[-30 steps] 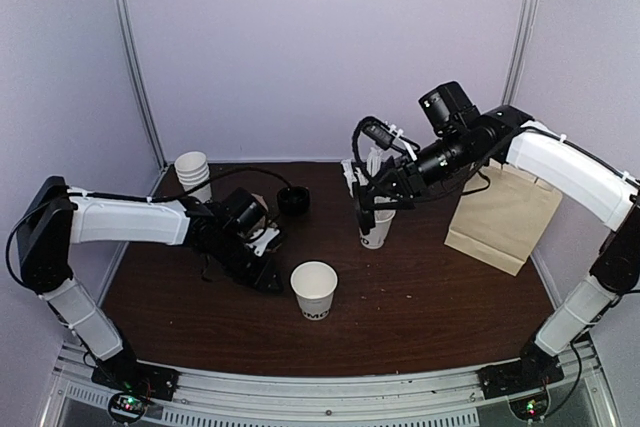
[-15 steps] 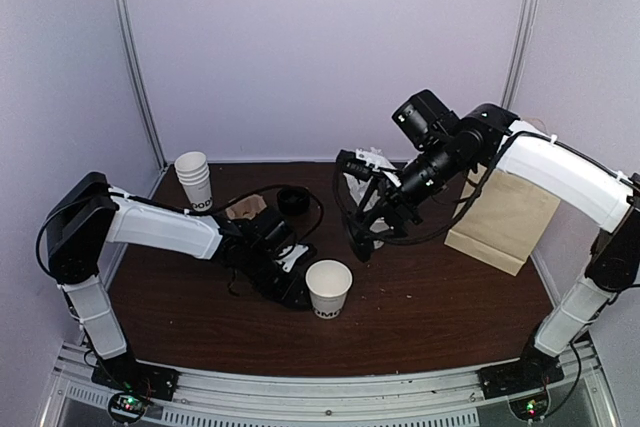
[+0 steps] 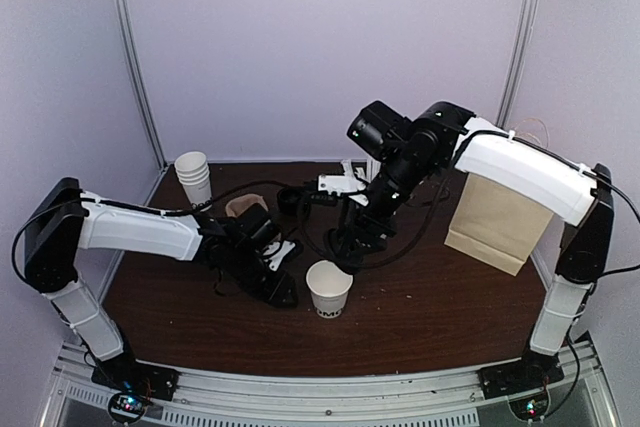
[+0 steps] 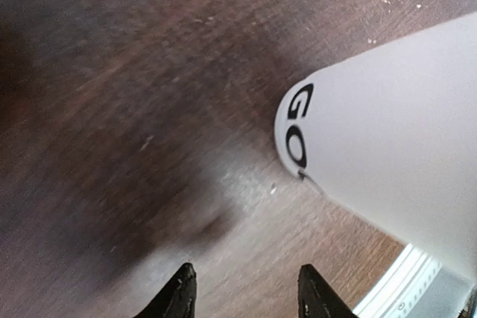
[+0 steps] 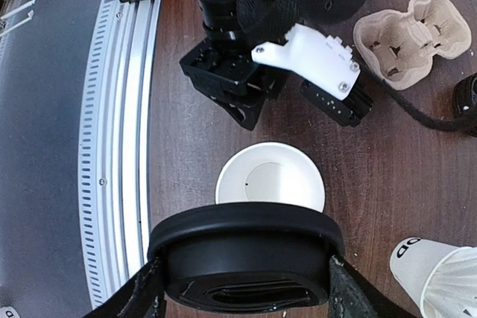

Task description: Pack the takeout coffee

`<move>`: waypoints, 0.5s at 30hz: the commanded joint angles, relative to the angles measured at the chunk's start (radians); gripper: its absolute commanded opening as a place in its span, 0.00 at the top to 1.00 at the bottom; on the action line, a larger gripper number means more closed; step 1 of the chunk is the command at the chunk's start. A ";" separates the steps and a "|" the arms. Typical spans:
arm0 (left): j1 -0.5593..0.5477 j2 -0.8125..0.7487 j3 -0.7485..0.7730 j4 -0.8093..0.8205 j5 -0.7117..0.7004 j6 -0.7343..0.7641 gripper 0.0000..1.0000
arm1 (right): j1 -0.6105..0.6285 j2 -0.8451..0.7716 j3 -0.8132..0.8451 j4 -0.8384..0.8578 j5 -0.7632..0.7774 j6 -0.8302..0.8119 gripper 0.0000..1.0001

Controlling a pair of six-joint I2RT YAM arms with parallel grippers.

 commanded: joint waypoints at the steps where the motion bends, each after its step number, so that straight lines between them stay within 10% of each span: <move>1: 0.008 -0.091 -0.037 -0.054 -0.107 -0.001 0.52 | 0.041 0.091 0.114 -0.129 0.109 -0.037 0.29; 15: 0.018 -0.164 -0.137 -0.010 -0.127 -0.033 0.52 | 0.104 0.267 0.276 -0.215 0.273 -0.024 0.26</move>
